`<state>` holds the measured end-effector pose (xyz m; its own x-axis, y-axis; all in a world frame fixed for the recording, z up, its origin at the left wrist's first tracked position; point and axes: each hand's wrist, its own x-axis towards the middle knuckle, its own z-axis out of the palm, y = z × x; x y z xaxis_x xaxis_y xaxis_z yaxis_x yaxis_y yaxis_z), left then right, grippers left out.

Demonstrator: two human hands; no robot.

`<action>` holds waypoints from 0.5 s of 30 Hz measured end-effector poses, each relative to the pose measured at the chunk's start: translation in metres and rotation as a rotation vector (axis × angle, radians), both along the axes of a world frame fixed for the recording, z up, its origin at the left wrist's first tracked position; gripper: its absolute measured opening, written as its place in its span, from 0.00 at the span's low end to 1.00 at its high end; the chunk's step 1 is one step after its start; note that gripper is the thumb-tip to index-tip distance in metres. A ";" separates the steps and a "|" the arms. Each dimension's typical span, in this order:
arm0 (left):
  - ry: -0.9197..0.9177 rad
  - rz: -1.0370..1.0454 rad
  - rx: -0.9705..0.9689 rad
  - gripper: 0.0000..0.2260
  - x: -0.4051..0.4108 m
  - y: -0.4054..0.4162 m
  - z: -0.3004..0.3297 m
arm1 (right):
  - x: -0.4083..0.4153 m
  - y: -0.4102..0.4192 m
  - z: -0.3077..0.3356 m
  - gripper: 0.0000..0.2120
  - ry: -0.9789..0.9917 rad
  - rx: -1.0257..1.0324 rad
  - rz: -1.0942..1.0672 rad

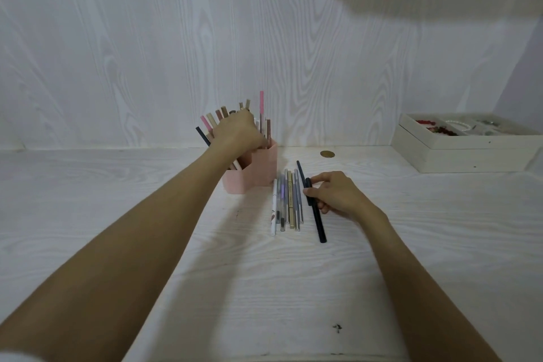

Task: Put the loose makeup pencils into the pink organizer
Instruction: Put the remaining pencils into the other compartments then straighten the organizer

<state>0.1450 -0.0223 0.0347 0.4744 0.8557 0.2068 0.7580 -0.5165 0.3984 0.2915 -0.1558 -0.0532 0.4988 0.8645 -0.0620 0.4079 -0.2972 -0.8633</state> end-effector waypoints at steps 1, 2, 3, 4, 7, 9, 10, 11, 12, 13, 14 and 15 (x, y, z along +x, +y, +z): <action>0.002 0.003 -0.013 0.17 0.001 0.001 0.002 | 0.000 0.000 0.000 0.18 0.001 -0.001 0.000; 0.006 0.005 -0.017 0.19 0.001 0.002 0.003 | 0.000 0.000 0.000 0.18 0.003 -0.002 0.001; 0.012 0.007 -0.008 0.19 0.002 0.002 0.004 | 0.000 0.001 0.000 0.17 0.006 -0.003 0.001; 0.013 0.013 0.017 0.19 0.001 0.002 0.004 | 0.000 0.001 0.000 0.17 0.007 -0.003 0.001; -0.022 0.021 0.180 0.10 -0.003 -0.008 0.005 | 0.000 0.000 0.001 0.17 -0.004 -0.004 0.000; -0.097 -0.008 0.255 0.10 -0.009 -0.021 0.001 | -0.001 0.000 0.002 0.17 -0.015 -0.004 0.003; -0.127 -0.028 0.264 0.10 -0.012 -0.029 -0.004 | -0.001 -0.001 0.002 0.17 -0.018 -0.004 0.003; -0.131 -0.044 0.257 0.10 -0.016 -0.037 -0.011 | -0.002 -0.001 0.002 0.17 -0.018 -0.003 0.000; -0.109 -0.055 0.240 0.11 -0.019 -0.044 -0.020 | -0.002 -0.001 0.001 0.17 -0.020 0.000 -0.003; -0.079 -0.066 0.211 0.11 -0.021 -0.048 -0.030 | -0.002 -0.001 0.001 0.17 -0.021 0.001 -0.007; -0.054 -0.080 0.171 0.12 -0.023 -0.051 -0.042 | -0.002 -0.001 0.001 0.16 -0.022 0.000 -0.009; -0.038 -0.094 0.132 0.13 -0.024 -0.053 -0.053 | -0.002 -0.001 0.001 0.16 -0.016 -0.001 -0.014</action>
